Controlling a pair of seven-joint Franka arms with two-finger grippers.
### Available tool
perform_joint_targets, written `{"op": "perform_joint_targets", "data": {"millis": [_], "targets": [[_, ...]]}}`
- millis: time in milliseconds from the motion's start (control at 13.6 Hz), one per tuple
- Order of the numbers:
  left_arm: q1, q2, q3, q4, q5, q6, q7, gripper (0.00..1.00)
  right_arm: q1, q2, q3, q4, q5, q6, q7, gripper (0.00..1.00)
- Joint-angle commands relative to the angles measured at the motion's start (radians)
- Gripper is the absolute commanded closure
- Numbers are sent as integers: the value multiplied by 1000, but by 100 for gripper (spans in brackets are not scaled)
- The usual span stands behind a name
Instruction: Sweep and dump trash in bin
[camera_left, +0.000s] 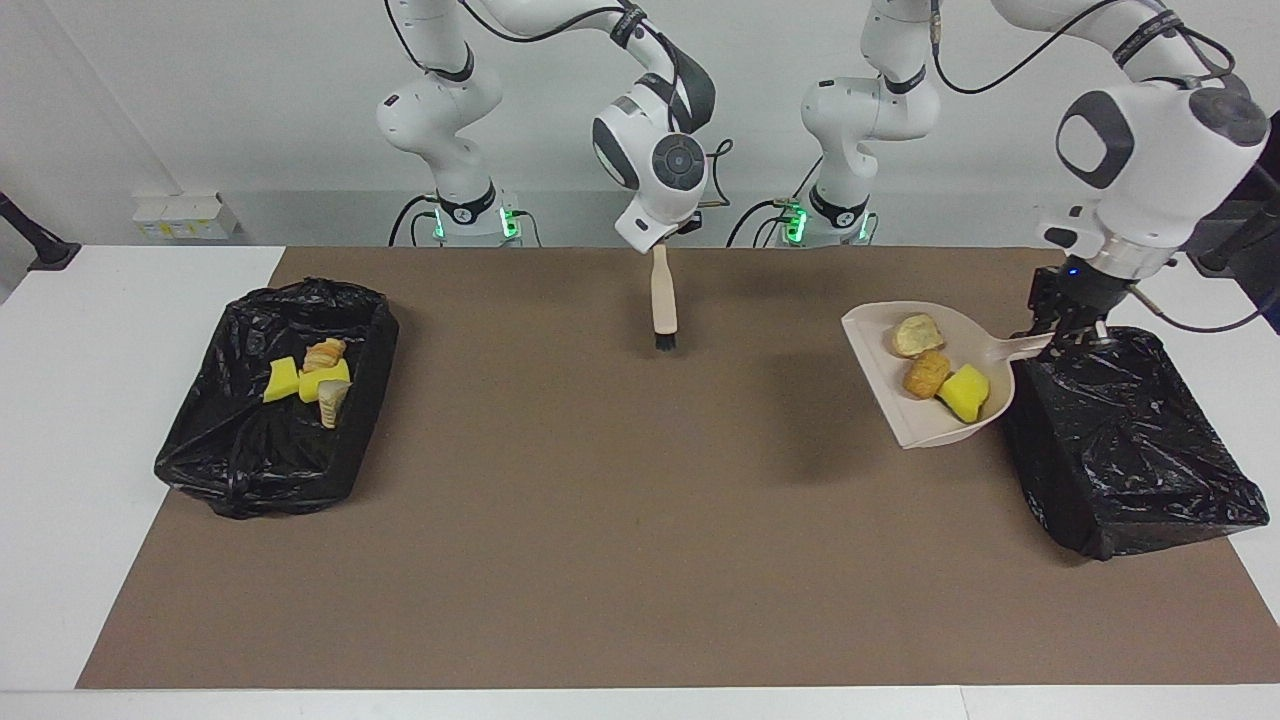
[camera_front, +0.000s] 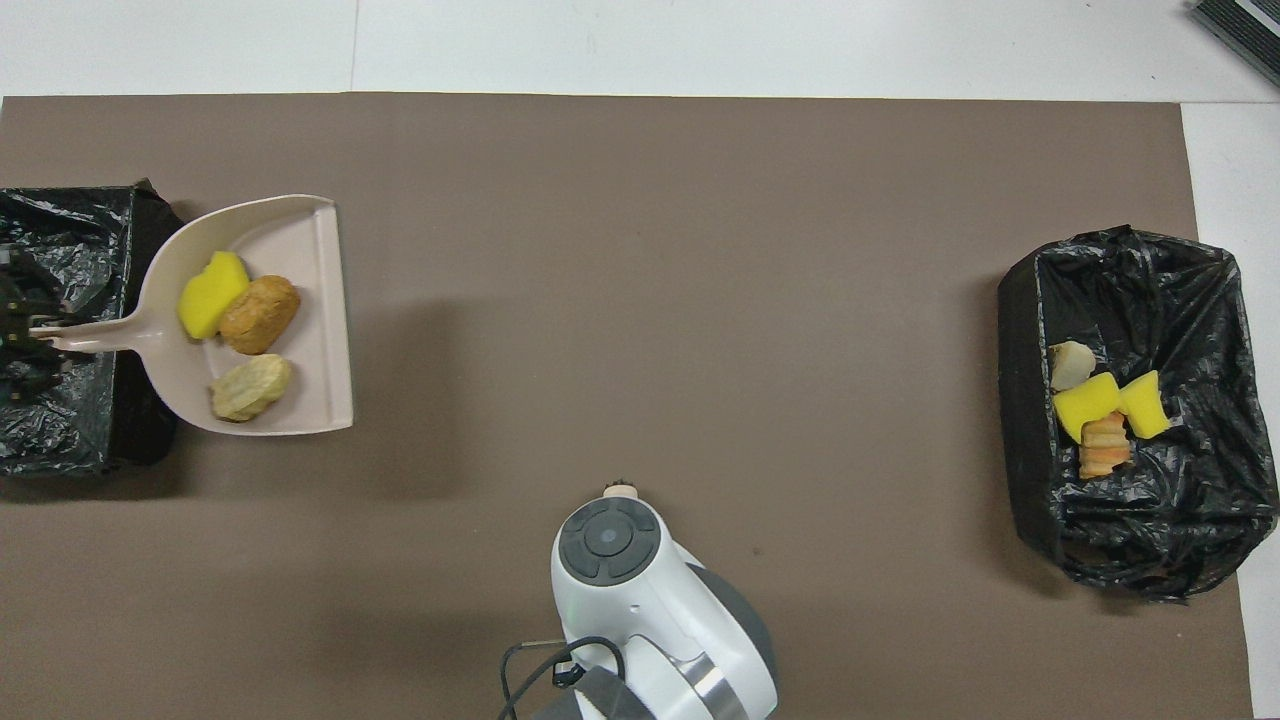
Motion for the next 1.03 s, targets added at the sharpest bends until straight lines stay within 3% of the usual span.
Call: {"op": "perform_joint_targets", "data": {"millis": [0, 220, 514, 808, 882, 955], "targets": [[-2, 36, 140, 82, -30, -35, 136, 100, 59, 45, -2, 29, 55, 48, 35, 100], [75, 122, 176, 196, -25, -44, 233, 100, 80, 71, 0, 64, 55, 49, 43, 100], [209, 340, 172, 449, -8, -44, 282, 100, 80, 71, -2, 55, 46, 51, 43, 100], [223, 417, 164, 480, 141, 95, 307, 100, 90, 112, -2, 102, 6, -4, 75, 100], [214, 421, 162, 472, 218, 141, 292, 100, 83, 119, -2, 139, -14, -38, 78, 15], [205, 421, 162, 457, 251, 154, 283, 100, 80, 119, -2, 162, -25, -55, 76, 0]]}}
